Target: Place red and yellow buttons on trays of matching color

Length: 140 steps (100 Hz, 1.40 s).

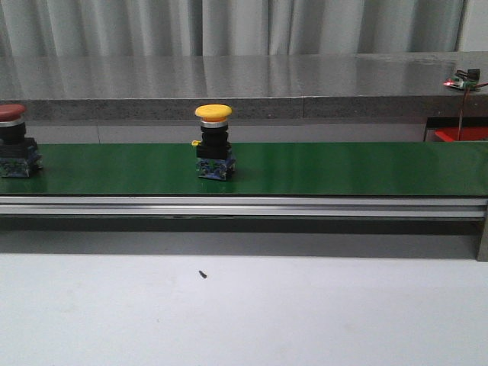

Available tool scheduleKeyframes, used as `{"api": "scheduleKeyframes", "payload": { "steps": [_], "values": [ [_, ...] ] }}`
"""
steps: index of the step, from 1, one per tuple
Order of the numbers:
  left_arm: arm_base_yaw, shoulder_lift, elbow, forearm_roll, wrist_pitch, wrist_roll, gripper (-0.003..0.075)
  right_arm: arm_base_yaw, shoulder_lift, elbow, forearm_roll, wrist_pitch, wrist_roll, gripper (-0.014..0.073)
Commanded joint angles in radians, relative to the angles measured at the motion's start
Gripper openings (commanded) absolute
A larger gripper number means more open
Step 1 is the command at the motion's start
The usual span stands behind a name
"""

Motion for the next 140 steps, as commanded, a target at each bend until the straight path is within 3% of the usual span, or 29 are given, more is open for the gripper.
{"api": "scheduleKeyframes", "payload": {
  "steps": [1, 12, 21, 85, 140],
  "values": [
    [-0.01, 0.001, -0.027, -0.022, -0.067, -0.002, -0.002, 0.014, 0.071, -0.097, 0.03, -0.02, -0.013, 0.0423],
    [-0.01, 0.001, -0.027, -0.022, -0.067, -0.002, -0.002, 0.049, 0.169, -0.176, 0.039, 0.022, -0.013, 0.0583],
    [-0.01, 0.001, -0.027, -0.022, -0.067, -0.002, -0.002, 0.077, 0.248, -0.249, 0.044, 0.065, -0.013, 0.0632],
    [-0.01, 0.001, -0.027, -0.022, -0.067, -0.002, -0.002, 0.357, 0.722, -0.833, 0.096, 0.346, 0.035, 0.0634],
    [-0.01, 0.001, -0.027, -0.022, -0.067, -0.002, -0.002, 0.408, 1.003, -1.101, 0.12, 0.429, 0.296, 0.0633]
  ]
}}
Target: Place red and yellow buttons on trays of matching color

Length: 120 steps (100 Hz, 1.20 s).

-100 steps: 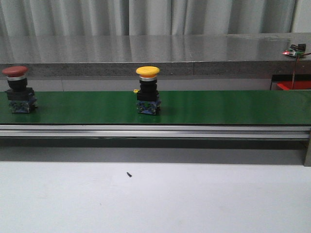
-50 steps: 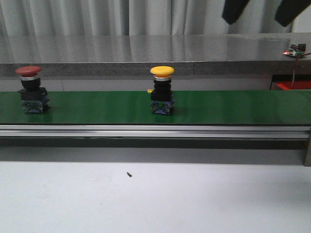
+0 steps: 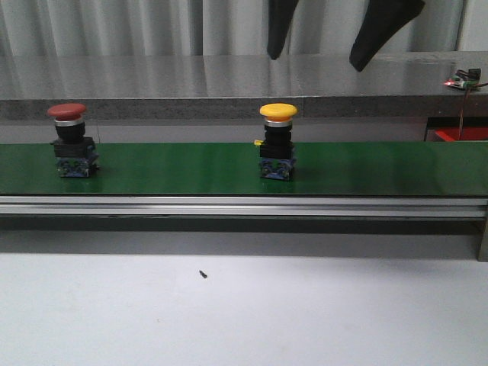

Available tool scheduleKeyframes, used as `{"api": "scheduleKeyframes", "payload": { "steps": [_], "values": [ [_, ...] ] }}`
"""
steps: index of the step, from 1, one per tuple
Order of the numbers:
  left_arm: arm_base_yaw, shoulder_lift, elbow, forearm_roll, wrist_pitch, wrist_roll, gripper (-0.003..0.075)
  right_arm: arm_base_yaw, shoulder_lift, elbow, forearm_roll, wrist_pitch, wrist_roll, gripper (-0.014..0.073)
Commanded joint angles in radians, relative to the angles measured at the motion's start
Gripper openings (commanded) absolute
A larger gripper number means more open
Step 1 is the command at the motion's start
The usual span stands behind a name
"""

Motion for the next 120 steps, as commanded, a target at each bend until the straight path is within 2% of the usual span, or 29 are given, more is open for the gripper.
{"api": "scheduleKeyframes", "payload": {
  "steps": [1, 25, 45, 73, 80, 100, 109, 120],
  "values": [
    [-0.01, 0.001, -0.029, -0.022, -0.067, -0.002, -0.002, 0.0, -0.015, -0.055, 0.01, -0.011, 0.046, 0.0633],
    [-0.01, 0.001, -0.029, -0.022, -0.067, -0.002, -0.002, -0.001, 0.072, -0.093, 0.008, -0.003, 0.117, 0.0633],
    [-0.01, 0.001, -0.029, -0.022, -0.067, -0.002, -0.002, -0.014, 0.122, -0.094, -0.047, 0.008, 0.166, 0.0633],
    [-0.01, 0.001, -0.029, -0.022, -0.067, -0.002, -0.002, -0.04, 0.156, -0.094, -0.048, 0.036, 0.18, 0.0625],
    [-0.01, 0.001, -0.029, -0.022, -0.067, -0.002, -0.002, -0.043, 0.156, -0.094, -0.048, 0.041, 0.185, 0.0572],
    [-0.01, 0.001, -0.029, -0.022, -0.067, -0.002, -0.002, -0.048, 0.156, -0.094, -0.049, 0.057, 0.192, 0.0276],
    [-0.01, 0.001, -0.029, -0.022, -0.067, -0.002, -0.002, -0.048, 0.154, -0.094, -0.049, 0.044, 0.192, 0.0217],
    [-0.01, 0.001, -0.029, -0.022, -0.067, -0.002, -0.002, -0.048, 0.131, -0.094, -0.049, 0.031, 0.192, 0.021]
  ]
}}
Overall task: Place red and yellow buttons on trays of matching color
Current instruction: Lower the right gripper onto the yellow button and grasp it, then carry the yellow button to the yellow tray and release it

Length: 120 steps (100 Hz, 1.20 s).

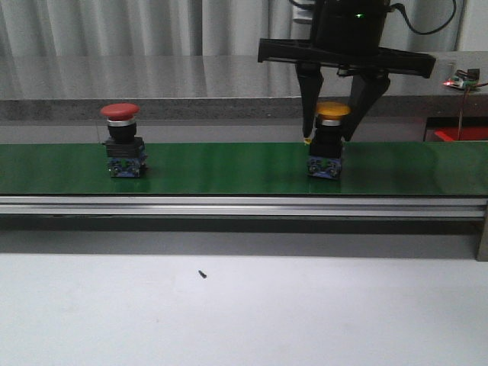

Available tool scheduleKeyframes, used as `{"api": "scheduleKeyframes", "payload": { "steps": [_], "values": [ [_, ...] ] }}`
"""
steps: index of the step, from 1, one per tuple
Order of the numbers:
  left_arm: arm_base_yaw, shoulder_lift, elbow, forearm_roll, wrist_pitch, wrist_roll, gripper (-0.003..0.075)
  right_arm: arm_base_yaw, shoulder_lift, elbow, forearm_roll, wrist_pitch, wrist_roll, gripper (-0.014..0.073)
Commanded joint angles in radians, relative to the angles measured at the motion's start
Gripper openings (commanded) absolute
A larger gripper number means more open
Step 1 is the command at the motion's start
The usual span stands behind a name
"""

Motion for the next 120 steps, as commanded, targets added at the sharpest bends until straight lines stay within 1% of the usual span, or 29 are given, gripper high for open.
{"api": "scheduleKeyframes", "payload": {
  "steps": [1, 9, 21, 31, 52, 69, 85, 101, 120],
  "values": [
    [-0.01, 0.001, -0.029, -0.022, -0.066, -0.002, -0.002, -0.004, -0.085, -0.031, -0.012, -0.023, 0.002, 0.021],
    [-0.01, 0.001, -0.029, -0.022, -0.066, -0.002, -0.002, -0.008, -0.112, -0.031, -0.04, -0.013, -0.006, 0.021],
    [-0.01, 0.001, -0.029, -0.022, -0.066, -0.002, -0.002, -0.023, -0.165, -0.031, -0.129, 0.033, -0.006, 0.021],
    [-0.01, 0.001, -0.029, -0.022, -0.066, -0.002, -0.002, -0.044, -0.202, -0.023, -0.178, 0.063, -0.015, 0.021],
    [-0.01, 0.001, -0.029, -0.022, -0.066, -0.002, -0.002, -0.125, -0.303, 0.033, -0.188, 0.096, -0.117, 0.021],
    [-0.01, 0.001, -0.029, -0.022, -0.066, -0.002, -0.002, -0.222, -0.4, 0.128, -0.189, 0.074, -0.16, 0.021],
    [-0.01, 0.001, -0.029, -0.022, -0.066, -0.002, -0.002, -0.319, -0.499, 0.251, -0.189, 0.054, -0.184, 0.0198],
    [-0.01, 0.001, -0.029, -0.022, -0.066, -0.002, -0.002, -0.44, -0.594, 0.384, -0.189, 0.004, -0.192, 0.0193],
    [-0.01, 0.001, -0.029, -0.022, -0.066, -0.002, -0.002, -0.585, -0.659, 0.464, -0.189, -0.002, -0.202, 0.0193]
  ]
}}
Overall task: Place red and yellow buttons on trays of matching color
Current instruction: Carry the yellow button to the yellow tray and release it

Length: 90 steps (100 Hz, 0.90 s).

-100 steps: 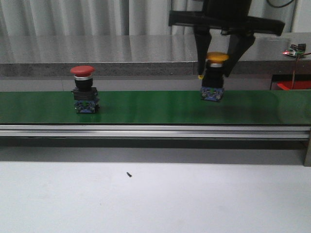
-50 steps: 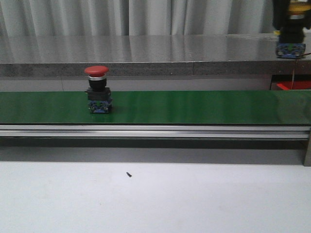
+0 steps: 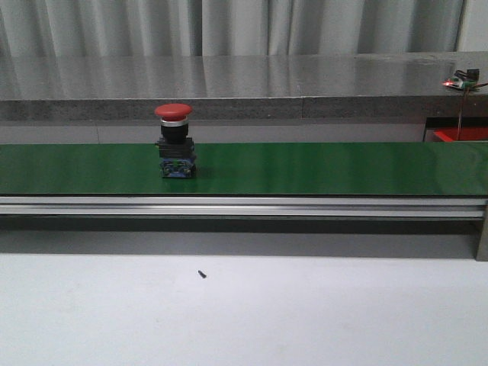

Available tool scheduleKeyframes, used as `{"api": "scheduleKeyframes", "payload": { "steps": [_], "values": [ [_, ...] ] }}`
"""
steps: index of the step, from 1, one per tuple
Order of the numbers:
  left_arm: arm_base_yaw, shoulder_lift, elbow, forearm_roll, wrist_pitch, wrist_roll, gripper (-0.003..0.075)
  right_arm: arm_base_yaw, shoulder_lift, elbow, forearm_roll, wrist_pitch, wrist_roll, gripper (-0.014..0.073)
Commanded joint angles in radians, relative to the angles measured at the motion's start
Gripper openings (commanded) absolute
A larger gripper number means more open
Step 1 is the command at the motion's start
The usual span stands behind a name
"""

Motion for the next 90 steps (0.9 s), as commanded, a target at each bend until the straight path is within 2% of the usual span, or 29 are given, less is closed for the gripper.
{"api": "scheduleKeyframes", "payload": {
  "steps": [1, 17, 55, 90],
  "values": [
    [-0.01, 0.001, -0.029, -0.022, -0.066, -0.002, -0.002, -0.074, -0.057, 0.007, -0.021, -0.04, -0.014, 0.0193],
    [-0.01, 0.001, -0.029, -0.022, -0.066, -0.002, -0.002, -0.187, -0.076, 0.045, -0.022, -0.059, -0.092, 0.0193],
    [-0.01, 0.001, -0.029, -0.022, -0.066, -0.002, -0.002, -0.339, -0.07, 0.21, 0.021, -0.23, -0.094, 0.0193],
    [-0.01, 0.001, -0.029, -0.022, -0.066, -0.002, -0.002, -0.367, 0.045, 0.261, 0.044, -0.331, -0.093, 0.0193]
  ]
}}
